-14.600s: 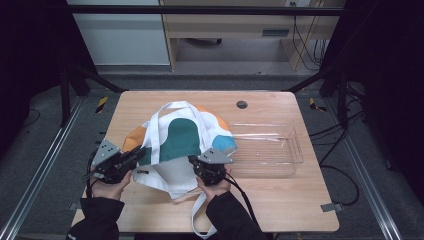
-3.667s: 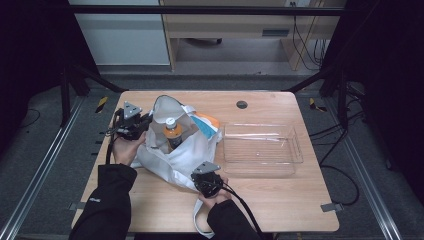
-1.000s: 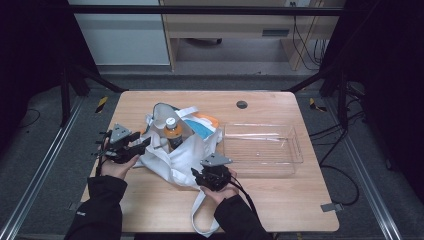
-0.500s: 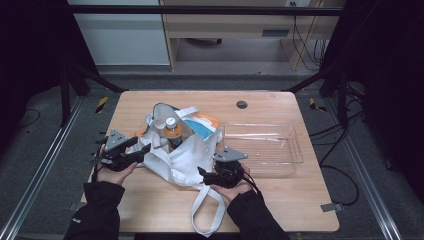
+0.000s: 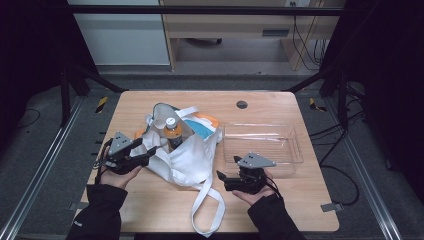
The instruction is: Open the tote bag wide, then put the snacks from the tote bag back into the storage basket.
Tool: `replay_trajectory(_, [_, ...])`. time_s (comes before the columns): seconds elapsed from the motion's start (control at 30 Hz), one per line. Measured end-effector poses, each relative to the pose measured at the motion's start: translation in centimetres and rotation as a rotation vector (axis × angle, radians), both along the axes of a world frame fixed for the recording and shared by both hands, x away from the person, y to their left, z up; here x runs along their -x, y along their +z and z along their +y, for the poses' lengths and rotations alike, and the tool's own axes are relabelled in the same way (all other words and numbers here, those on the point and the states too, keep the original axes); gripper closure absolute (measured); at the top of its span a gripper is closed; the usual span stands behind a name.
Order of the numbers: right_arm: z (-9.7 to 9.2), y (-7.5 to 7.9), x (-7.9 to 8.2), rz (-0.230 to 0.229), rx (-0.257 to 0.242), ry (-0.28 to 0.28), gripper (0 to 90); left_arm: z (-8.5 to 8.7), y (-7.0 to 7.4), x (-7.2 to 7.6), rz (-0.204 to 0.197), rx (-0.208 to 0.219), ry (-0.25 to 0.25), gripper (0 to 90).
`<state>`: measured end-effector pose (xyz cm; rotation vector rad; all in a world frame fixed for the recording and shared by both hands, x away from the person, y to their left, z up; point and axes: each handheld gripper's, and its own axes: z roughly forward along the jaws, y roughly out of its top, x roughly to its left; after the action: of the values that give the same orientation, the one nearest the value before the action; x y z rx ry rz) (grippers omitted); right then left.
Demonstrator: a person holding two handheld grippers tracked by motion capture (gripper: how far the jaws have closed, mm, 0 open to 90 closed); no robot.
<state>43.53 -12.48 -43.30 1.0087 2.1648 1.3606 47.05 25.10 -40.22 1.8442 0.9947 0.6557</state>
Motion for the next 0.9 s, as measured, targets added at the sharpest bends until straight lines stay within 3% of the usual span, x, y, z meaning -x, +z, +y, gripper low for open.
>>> replay_trajectory(0.2, [-1.9, 0.4, 0.6, -0.016, -0.018, -0.023, 20.2, -0.8, 0.1, 0.2, -0.003, -0.005, -0.017, 37.2])
replay_trajectory(0.43, [-4.0, 0.0, 1.5, -0.005, -0.019, -0.045, 19.4, -1.4, 0.5, 0.6, -0.027, 0.016, -0.029, 36.6])
replay_trajectory(0.9, [-6.4, -0.9, 2.2, 0.015, -0.02, -0.092, 18.6, -2.7, 1.3, 0.4, -0.052, 0.013, -0.041, 34.7])
